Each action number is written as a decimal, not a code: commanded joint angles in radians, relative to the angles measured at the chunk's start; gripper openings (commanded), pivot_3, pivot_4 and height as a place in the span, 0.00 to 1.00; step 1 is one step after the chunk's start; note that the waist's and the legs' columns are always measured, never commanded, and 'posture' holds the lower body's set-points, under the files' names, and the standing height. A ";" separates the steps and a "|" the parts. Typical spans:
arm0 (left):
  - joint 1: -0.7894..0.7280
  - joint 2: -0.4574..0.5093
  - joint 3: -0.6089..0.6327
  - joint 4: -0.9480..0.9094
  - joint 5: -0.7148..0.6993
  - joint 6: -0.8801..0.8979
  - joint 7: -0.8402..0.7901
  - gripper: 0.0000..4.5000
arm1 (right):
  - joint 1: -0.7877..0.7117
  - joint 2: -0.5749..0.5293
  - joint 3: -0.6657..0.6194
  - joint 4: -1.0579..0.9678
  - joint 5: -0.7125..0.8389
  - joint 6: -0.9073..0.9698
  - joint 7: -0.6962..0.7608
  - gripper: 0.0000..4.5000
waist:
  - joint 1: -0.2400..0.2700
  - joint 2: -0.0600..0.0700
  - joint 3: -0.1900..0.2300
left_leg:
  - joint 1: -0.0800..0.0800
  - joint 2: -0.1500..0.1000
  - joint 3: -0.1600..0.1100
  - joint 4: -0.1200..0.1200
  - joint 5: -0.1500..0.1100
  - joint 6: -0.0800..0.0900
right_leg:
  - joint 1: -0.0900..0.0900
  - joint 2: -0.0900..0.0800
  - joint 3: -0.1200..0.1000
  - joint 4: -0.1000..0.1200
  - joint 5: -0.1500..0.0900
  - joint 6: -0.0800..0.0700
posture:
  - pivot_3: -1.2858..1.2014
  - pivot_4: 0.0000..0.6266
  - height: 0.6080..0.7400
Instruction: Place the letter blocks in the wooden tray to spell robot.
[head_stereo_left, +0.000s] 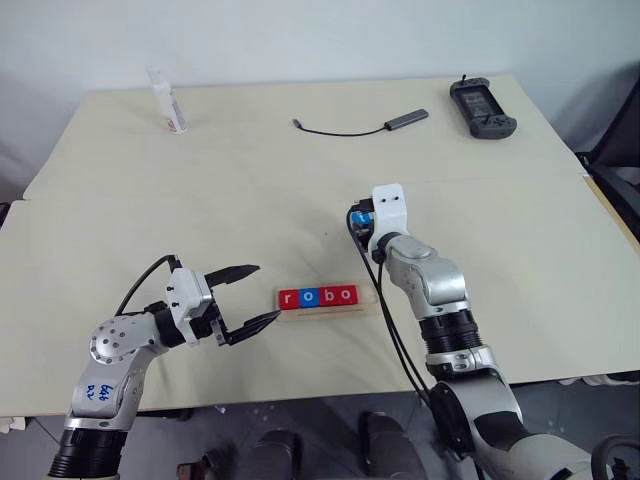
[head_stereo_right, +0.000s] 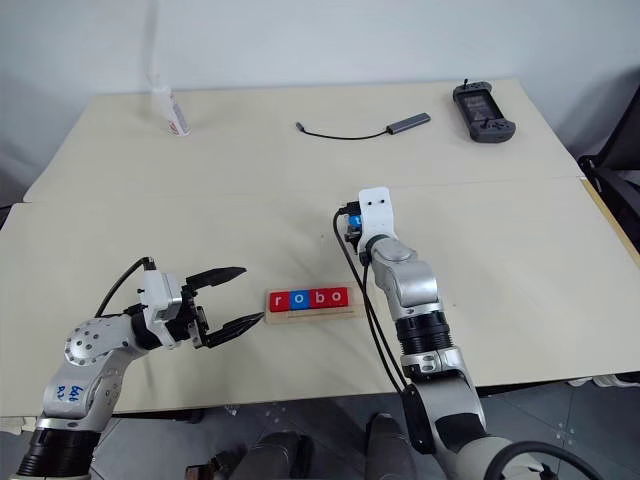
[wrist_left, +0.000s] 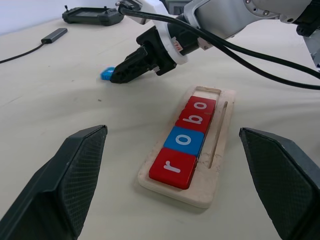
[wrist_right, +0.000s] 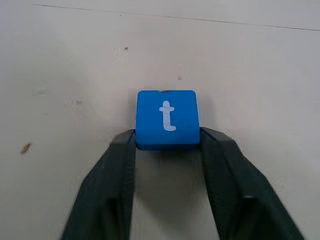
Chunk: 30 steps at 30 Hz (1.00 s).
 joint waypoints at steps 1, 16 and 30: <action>-0.007 -0.004 0.002 -0.013 -0.009 -0.017 -0.010 1.00 | 0.032 -0.031 -0.001 -0.067 0.006 0.019 0.032 0.33 | 0.001 0.000 0.000 | 0.000 0.000 0.000 0.000 0.000 0.000 | 0.000 0.000 0.000 0.000 0.000 0.000 | 0.52 0.24 1.00; -0.064 -0.029 -0.043 0.061 -0.016 -0.041 -0.093 1.00 | 0.344 -0.273 -0.134 -0.773 0.102 0.486 0.138 0.33 | 0.010 0.000 0.000 | -0.003 0.000 0.000 -0.002 0.000 0.000 | -0.002 -0.001 0.000 -0.002 0.000 0.000 | 0.52 0.24 1.00; -0.114 -0.033 -0.065 0.091 -0.020 -0.005 -0.139 1.00 | 0.541 -0.159 -0.143 -1.029 0.129 0.689 0.100 0.55 | 0.011 0.000 0.000 | -0.002 -0.001 0.001 -0.001 0.000 0.000 | -0.002 -0.001 0.001 -0.002 0.000 0.000 | 0.52 0.24 1.00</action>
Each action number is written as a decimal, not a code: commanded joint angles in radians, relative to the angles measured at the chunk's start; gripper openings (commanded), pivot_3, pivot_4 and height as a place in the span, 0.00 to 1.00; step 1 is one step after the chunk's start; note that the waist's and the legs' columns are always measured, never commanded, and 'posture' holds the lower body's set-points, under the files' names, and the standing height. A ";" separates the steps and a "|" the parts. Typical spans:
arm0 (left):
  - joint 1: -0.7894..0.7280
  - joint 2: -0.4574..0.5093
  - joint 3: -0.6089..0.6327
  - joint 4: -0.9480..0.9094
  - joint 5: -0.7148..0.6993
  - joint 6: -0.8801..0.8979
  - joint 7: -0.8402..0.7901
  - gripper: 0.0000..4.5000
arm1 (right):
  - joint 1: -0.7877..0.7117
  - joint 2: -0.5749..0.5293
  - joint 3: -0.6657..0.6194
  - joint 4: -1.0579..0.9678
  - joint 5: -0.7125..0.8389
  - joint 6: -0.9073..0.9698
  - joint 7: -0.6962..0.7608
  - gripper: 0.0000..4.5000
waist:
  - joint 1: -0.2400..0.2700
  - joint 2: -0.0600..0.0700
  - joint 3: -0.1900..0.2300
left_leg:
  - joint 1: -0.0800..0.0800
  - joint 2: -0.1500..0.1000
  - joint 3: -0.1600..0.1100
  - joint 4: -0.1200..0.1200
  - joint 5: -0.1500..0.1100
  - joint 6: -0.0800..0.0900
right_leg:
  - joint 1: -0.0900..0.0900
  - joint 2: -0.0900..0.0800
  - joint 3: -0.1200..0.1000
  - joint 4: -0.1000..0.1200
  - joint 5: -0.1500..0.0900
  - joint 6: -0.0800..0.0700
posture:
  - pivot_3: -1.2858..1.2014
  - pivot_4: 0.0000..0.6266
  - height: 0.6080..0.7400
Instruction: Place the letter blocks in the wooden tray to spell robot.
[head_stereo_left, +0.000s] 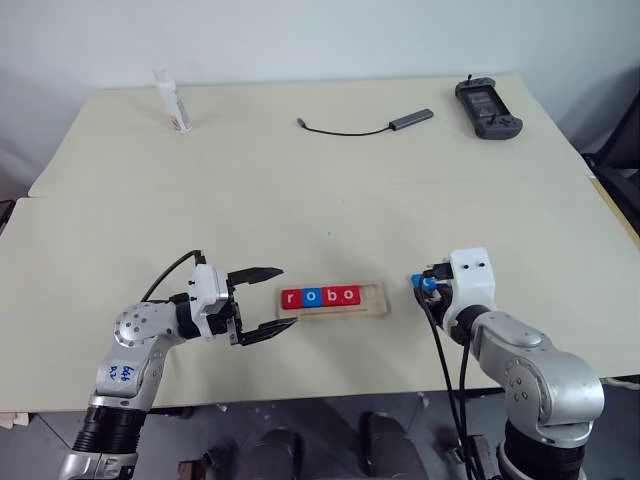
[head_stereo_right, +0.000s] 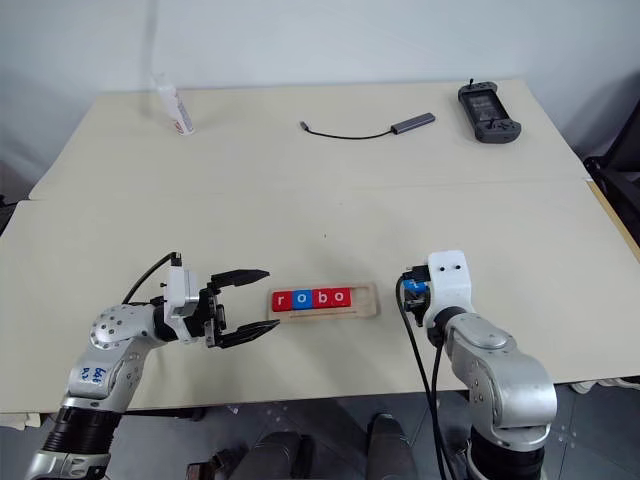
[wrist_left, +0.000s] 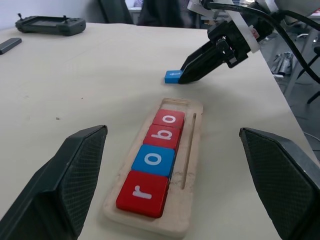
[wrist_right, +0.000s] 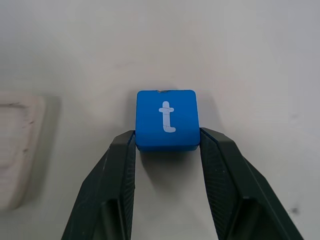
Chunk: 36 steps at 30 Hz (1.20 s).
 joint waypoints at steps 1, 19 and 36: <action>-0.002 0.004 0.013 0.006 -0.012 -0.007 -0.009 1.00 | 0.009 -0.058 -0.009 -0.037 0.041 0.003 0.060 0.62 | 0.000 0.000 0.000 | 0.000 0.000 0.000 0.000 0.000 0.000 | 0.000 0.000 0.000 0.000 0.000 0.000 | 0.52 0.24 1.00; 0.004 0.012 0.028 0.045 -0.008 -0.072 -0.029 1.00 | -0.185 -0.760 0.219 0.847 0.006 -1.277 1.162 0.91 | 0.018 -0.001 0.002 | 0.003 0.001 0.001 0.002 -0.001 0.002 | 0.009 0.000 -0.003 -0.011 0.001 0.002 | 0.52 0.24 1.00; 0.061 0.020 0.025 -0.048 -0.018 -0.055 -0.043 1.00 | -0.434 -0.617 0.335 1.256 -0.101 -1.489 1.294 0.39 | 0.017 -0.001 0.002 | 0.003 0.002 -0.001 0.004 -0.001 0.001 | 0.010 0.000 -0.004 -0.011 0.001 0.002 | 0.52 0.24 1.00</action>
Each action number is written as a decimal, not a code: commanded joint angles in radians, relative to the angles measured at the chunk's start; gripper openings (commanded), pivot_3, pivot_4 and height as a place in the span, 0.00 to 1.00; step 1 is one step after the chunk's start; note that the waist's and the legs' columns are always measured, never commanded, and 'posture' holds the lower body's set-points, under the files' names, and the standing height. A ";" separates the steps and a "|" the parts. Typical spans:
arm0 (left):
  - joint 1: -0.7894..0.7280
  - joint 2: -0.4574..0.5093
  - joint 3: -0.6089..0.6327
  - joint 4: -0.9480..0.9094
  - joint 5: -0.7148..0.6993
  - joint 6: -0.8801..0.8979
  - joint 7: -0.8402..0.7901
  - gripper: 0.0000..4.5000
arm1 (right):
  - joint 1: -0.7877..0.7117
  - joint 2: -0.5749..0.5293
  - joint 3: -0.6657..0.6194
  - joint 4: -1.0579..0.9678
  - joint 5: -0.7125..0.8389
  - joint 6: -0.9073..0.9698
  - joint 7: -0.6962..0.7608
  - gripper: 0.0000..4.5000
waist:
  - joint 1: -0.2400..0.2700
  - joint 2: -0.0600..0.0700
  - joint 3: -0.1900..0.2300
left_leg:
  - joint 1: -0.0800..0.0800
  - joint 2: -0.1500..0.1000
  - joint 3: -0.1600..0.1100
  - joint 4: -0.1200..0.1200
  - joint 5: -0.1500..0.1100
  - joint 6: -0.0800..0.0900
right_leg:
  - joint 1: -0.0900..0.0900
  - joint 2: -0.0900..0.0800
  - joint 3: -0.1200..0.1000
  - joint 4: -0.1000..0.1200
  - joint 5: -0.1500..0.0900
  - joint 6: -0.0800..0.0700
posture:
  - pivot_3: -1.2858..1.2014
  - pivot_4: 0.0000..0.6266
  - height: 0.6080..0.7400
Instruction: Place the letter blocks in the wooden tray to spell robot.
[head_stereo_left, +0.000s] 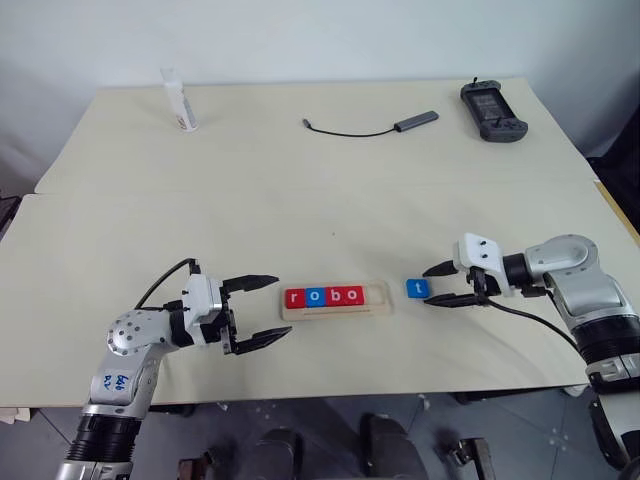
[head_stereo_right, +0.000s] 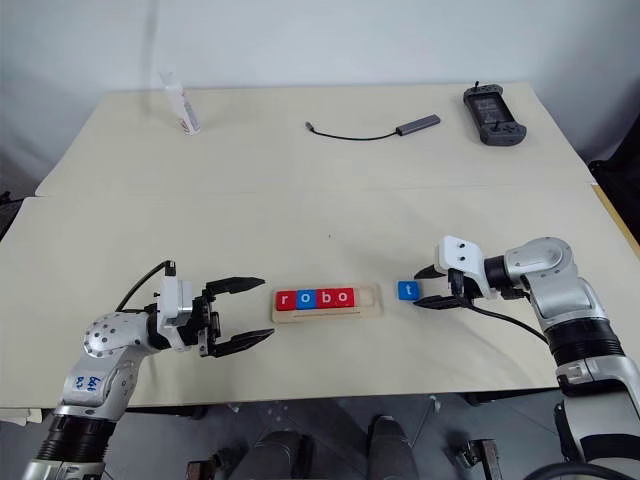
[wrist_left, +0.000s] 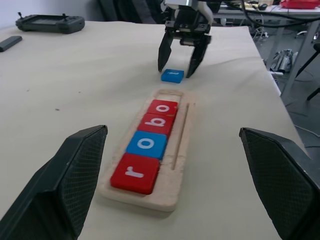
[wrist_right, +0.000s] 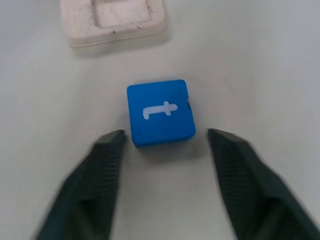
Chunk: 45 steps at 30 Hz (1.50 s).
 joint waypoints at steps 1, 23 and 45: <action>0.013 0.011 0.005 -0.042 -0.018 -0.004 -0.009 1.00 | -0.008 0.017 -0.002 0.011 -0.012 -0.022 -0.003 0.33 | 0.000 0.000 0.000 | 0.000 0.000 0.000 0.000 0.000 0.000 | 0.000 0.000 0.000 0.000 0.000 0.000 | 0.52 0.24 1.00; 0.094 0.024 0.027 -0.138 -0.030 0.045 0.048 1.00 | -0.033 0.048 0.075 -0.381 0.023 0.378 -0.015 0.33 | 0.009 0.000 0.000 | -0.002 -0.002 -0.001 0.000 0.000 0.000 | -0.001 -0.001 0.000 0.000 0.000 0.000 | 0.52 0.24 1.00; 0.121 0.027 0.040 -0.173 -0.034 0.058 0.090 1.00 | -0.017 0.021 0.038 -0.437 0.067 0.429 -0.031 0.99 | 0.006 0.001 0.000 | -0.002 -0.001 -0.001 -0.001 0.000 0.000 | -0.001 -0.001 0.000 0.000 0.000 0.000 | 0.52 0.24 1.00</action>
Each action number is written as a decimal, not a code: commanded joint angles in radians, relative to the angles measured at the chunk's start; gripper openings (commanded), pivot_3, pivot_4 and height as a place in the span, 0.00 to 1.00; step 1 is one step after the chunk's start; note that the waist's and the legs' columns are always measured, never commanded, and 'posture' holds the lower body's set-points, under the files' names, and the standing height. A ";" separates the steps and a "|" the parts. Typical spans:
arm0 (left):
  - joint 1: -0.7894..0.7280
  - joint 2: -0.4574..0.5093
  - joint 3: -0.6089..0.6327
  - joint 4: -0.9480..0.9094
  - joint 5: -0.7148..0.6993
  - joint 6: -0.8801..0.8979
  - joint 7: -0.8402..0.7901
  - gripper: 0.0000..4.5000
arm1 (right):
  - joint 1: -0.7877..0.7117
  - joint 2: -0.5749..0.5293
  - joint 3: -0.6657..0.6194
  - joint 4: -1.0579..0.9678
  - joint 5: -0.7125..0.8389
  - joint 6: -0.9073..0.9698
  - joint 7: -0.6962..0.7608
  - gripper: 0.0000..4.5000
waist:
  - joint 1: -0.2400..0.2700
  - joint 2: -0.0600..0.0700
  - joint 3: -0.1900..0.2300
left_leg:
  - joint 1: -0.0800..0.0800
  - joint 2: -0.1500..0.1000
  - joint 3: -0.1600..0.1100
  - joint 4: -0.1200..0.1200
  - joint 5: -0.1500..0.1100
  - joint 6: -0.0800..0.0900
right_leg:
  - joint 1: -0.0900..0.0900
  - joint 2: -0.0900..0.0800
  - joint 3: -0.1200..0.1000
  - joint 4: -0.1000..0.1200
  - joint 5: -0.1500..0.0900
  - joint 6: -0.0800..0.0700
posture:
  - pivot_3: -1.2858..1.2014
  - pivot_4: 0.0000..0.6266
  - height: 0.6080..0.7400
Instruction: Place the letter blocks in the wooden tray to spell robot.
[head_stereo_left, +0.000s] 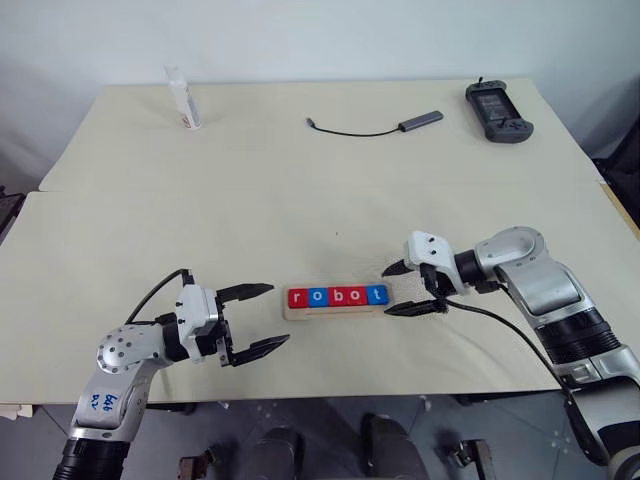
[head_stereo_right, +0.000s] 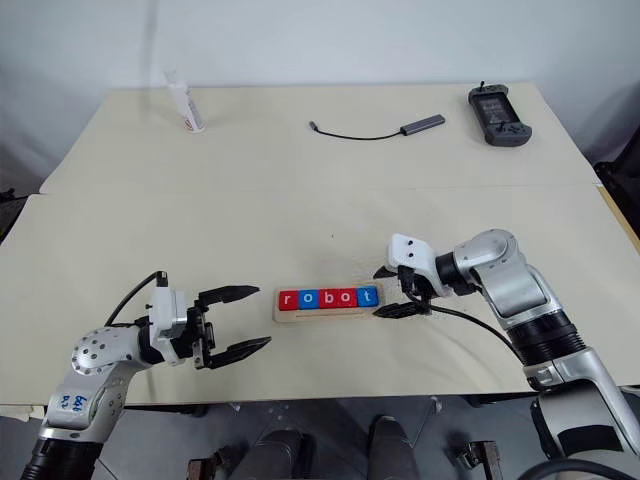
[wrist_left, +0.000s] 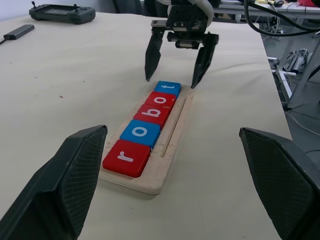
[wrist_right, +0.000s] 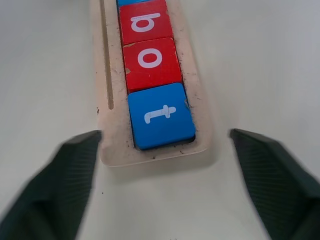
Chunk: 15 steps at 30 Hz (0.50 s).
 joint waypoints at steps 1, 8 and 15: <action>0.010 0.007 0.017 -0.045 -0.023 0.001 0.007 1.00 | 0.017 -0.044 -0.070 -0.087 0.051 0.026 0.014 0.99 | 0.001 0.000 0.000 | 0.000 0.000 0.000 0.000 0.000 0.000 | 0.000 0.000 0.000 0.000 0.000 0.000 | 0.52 0.24 1.00; 0.013 0.013 0.031 -0.039 -0.016 -0.007 0.024 1.00 | 0.138 -0.037 -0.213 -0.136 0.113 0.023 -0.104 0.99 | 0.005 0.000 0.000 | 0.000 0.000 0.000 0.000 0.000 0.000 | 0.001 0.000 0.000 -0.001 0.000 0.000 | 0.52 0.24 1.00; 0.003 0.033 0.054 -0.006 -0.020 -0.008 0.012 1.00 | 0.267 -0.052 -0.274 -0.220 0.126 0.037 -0.189 0.96 | 0.004 0.000 0.000 | 0.000 0.000 0.000 0.000 0.000 0.000 | 0.001 0.000 0.000 -0.001 0.000 0.000 | 0.52 0.24 1.00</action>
